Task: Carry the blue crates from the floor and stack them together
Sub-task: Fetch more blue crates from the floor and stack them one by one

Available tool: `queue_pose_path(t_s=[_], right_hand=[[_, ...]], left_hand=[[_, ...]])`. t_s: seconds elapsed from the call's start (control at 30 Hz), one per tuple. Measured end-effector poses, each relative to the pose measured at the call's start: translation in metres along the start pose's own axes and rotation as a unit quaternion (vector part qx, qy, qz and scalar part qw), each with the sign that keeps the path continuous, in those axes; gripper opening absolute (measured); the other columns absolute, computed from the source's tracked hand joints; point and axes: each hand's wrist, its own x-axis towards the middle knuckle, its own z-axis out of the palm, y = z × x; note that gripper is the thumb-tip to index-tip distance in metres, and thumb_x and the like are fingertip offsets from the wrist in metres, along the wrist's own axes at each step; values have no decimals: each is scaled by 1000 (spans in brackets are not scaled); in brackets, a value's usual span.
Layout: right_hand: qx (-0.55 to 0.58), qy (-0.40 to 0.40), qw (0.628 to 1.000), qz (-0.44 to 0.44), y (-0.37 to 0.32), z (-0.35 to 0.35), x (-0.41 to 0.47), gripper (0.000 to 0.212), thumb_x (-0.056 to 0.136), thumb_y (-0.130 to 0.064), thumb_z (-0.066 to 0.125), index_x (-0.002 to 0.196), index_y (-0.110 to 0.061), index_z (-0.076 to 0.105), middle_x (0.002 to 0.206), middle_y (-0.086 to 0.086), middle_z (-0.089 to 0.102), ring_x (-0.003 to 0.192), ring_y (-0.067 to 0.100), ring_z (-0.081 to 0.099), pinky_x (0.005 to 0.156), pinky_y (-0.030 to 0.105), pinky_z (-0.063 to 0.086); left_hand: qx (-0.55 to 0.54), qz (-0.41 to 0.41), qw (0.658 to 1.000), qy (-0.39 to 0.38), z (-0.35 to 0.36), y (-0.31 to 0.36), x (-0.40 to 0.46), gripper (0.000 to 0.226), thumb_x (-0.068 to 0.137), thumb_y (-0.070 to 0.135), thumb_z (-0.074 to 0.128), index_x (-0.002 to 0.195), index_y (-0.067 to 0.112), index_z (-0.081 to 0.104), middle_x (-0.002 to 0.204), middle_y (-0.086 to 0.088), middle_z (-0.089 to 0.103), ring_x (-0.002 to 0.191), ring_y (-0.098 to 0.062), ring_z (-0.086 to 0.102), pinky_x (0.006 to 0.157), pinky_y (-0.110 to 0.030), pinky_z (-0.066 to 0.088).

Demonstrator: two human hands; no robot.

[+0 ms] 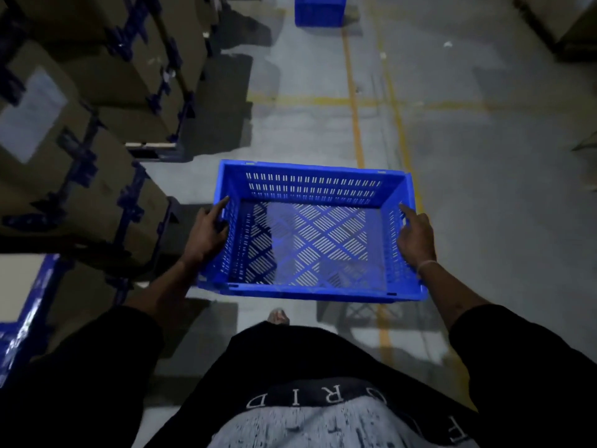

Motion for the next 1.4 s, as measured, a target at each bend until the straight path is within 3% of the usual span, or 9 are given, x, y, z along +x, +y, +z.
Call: queue_pose_path(t_s=[0.27, 0.47, 0.67, 0.87, 1.2, 1.4], right_hand=[[18, 15, 1000, -2, -32, 3, 152, 55, 95, 1, 49, 147, -17, 47, 117, 20, 49, 95, 40, 57, 80, 31, 40], [32, 15, 999, -15, -30, 17, 296, 54, 94, 3, 51, 145, -14, 48, 108, 22, 51, 92, 41, 56, 81, 32, 39], [37, 11, 999, -12, -30, 8, 448, 55, 93, 4, 50, 145, -16, 49, 113, 23, 51, 96, 43, 57, 85, 38, 44], [31, 0, 999, -34, -47, -14, 581, 59, 91, 6, 48, 146, -16, 48, 115, 25, 49, 91, 45, 56, 80, 39, 45], [7, 9, 999, -52, -95, 13, 812, 59, 87, 9, 48, 143, -11, 51, 108, 28, 51, 92, 48, 57, 86, 43, 46], [6, 11, 999, -33, -139, 45, 948, 59, 88, 8, 49, 143, -14, 52, 107, 27, 51, 92, 47, 58, 87, 42, 45]], left_hand=[[18, 25, 999, -11, -17, 43, 176, 66, 97, 18, 58, 157, 31, 32, 111, -11, 45, 82, -19, 51, 85, -32, 43], [28, 21, 999, -5, 4, 73, 310, 68, 95, 20, 60, 156, 33, 33, 111, -10, 49, 92, -28, 59, 88, -37, 47], [25, 8, 1000, 0, 28, 122, 441, 66, 97, 21, 59, 156, 36, 32, 121, -14, 48, 100, -33, 62, 89, -43, 53], [13, 2, 1000, 24, 36, 166, 553, 66, 98, 20, 58, 155, 38, 33, 119, -10, 48, 100, -31, 61, 86, -41, 51], [-21, -14, 999, 22, 46, 183, 780, 64, 98, 23, 58, 155, 39, 33, 126, -9, 47, 97, -15, 55, 91, -37, 48], [-25, -25, 999, 6, 33, 183, 933, 65, 99, 23, 57, 155, 42, 31, 126, -7, 46, 101, -21, 59, 90, -34, 46]])
